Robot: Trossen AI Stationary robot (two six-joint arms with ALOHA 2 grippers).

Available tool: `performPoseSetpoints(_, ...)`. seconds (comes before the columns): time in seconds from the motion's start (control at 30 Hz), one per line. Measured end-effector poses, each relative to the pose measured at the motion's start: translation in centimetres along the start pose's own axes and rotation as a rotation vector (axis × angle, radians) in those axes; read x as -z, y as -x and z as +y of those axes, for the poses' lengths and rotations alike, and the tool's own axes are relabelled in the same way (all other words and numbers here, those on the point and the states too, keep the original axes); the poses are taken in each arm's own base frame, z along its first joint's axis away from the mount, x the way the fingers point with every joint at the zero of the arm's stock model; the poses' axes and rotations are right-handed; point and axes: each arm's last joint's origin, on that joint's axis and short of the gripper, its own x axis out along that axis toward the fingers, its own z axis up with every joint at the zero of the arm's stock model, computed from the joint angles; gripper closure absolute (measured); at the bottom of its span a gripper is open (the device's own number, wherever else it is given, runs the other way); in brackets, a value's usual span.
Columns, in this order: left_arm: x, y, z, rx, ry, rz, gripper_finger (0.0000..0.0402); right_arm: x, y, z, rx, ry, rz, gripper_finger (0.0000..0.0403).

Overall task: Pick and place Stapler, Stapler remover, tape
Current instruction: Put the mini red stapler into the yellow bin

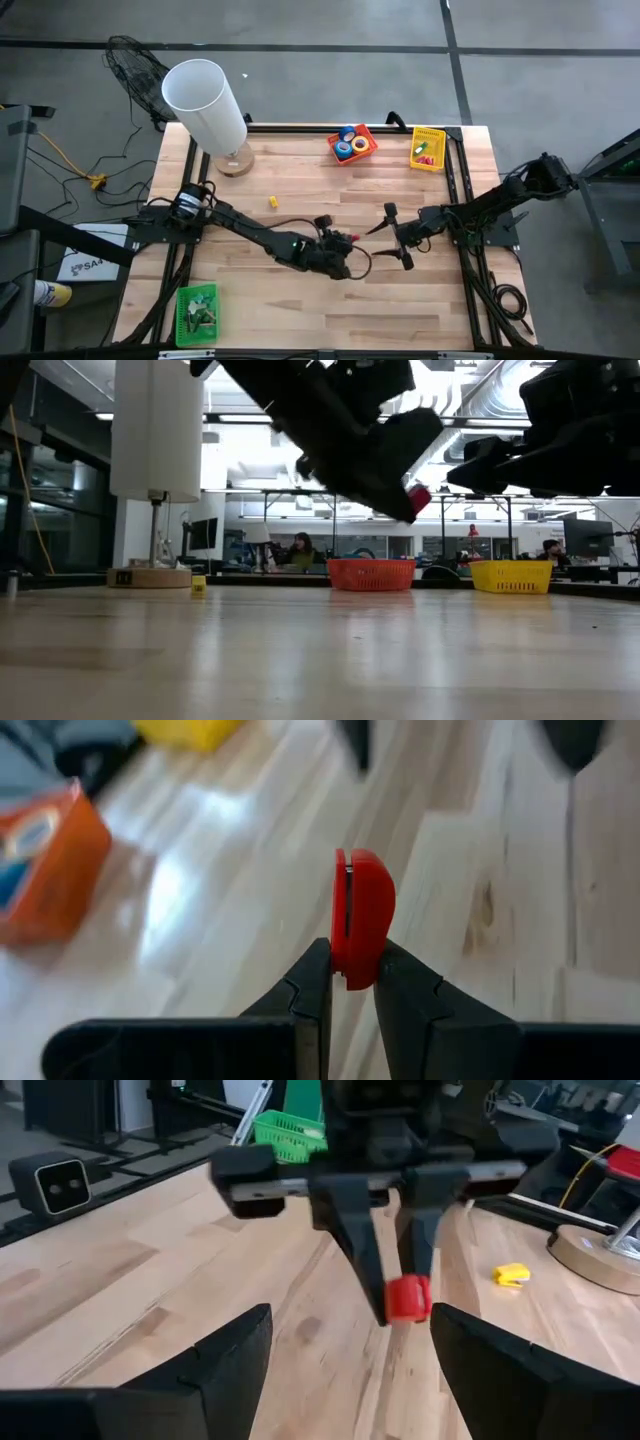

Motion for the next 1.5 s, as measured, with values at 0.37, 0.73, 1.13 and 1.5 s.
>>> performPoseSetpoints(0.37,-2.0,0.2,-0.3,0.005,-0.149,-0.167,0.0354,-0.3,0.0,-0.6,0.027,0.022,-0.04,0.0137)
performPoseSetpoints(0.73,-2.2,0.3,-0.3,-0.001,-0.165,-0.186,0.0354,-1.0,0.1,-0.7,0.004,0.062,-0.115,0.0168)
performPoseSetpoints(1.13,-2.7,0.4,-0.4,-0.005,-0.176,-0.227,0.0354,-1.0,0.1,-0.7,0.013,0.11,-0.124,0.0254)
performPoseSetpoints(1.5,-2.8,0.4,-0.4,-0.002,-0.173,-0.232,0.0354,-1.4,0.1,-0.8,0.025,0.112,-0.153,0.0314)
